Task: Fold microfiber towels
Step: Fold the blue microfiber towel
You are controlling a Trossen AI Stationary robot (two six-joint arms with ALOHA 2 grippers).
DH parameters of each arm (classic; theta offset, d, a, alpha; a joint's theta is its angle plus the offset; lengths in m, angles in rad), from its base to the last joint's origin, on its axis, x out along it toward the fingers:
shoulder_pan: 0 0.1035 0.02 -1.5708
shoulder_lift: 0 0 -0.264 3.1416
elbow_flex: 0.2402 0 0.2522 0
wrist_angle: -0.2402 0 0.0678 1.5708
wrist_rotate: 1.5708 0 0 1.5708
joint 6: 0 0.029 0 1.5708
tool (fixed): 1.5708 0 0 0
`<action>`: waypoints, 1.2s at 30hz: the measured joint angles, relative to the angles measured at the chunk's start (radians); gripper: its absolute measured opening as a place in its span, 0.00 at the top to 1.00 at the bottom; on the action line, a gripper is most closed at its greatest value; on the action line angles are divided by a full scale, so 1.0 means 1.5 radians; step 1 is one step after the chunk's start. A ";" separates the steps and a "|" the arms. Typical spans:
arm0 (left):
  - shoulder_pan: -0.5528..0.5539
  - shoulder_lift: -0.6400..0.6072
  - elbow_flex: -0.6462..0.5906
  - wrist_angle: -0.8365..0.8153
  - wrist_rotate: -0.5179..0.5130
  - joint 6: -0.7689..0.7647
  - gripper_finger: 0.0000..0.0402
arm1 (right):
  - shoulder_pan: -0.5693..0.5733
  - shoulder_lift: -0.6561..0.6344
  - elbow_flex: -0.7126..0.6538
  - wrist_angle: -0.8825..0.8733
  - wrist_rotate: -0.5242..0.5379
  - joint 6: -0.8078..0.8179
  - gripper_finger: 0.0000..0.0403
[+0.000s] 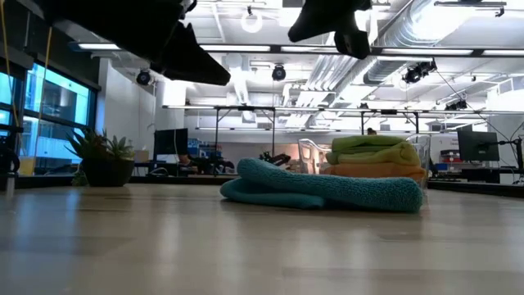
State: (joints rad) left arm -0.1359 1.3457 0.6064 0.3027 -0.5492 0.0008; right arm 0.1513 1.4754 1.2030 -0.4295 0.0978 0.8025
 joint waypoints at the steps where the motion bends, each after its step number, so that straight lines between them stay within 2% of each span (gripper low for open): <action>1: 0.004 0.000 0.000 0.002 0.008 -0.001 0.48 | 0.000 0.000 0.000 0.002 0.000 0.000 0.97; 7: 0.013 0.000 0.013 0.011 0.042 -0.007 0.39 | 0.000 0.000 0.000 0.035 -0.016 -0.015 0.99; 12: 0.016 0.000 0.018 0.005 0.085 -0.002 0.36 | 0.007 0.000 0.000 0.022 -0.019 0.040 0.99; 17: 0.018 0.014 0.018 -0.004 0.094 -0.067 0.37 | 0.054 0.000 -0.001 -0.121 -0.018 0.054 1.00; 21: 0.010 0.038 0.018 -0.010 0.105 -0.117 0.38 | 0.097 -0.002 -0.060 -0.201 -0.026 0.115 1.00; 23: 0.002 0.048 0.018 -0.005 0.105 -0.143 0.38 | 0.117 -0.010 -0.118 -0.180 -0.048 0.165 1.00; 26: -0.014 0.063 0.018 -0.006 0.105 -0.178 0.38 | 0.144 -0.031 -0.214 -0.064 -0.063 0.245 1.00; 30: -0.039 0.071 0.018 -0.005 0.104 -0.191 0.38 | 0.158 -0.052 -0.311 0.101 0.003 0.312 1.00; 33: -0.053 0.071 0.018 -0.004 0.103 -0.192 0.38 | 0.141 -0.052 -0.352 0.143 0.049 0.333 1.00; 36: -0.062 0.071 0.018 0.001 0.099 -0.194 0.38 | 0.104 -0.044 -0.373 0.145 0.062 0.324 0.99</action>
State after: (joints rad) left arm -0.2293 1.4521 0.6327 0.3044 -0.4011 -0.2895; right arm 0.3068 1.4092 0.6432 -0.2118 0.1910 1.2879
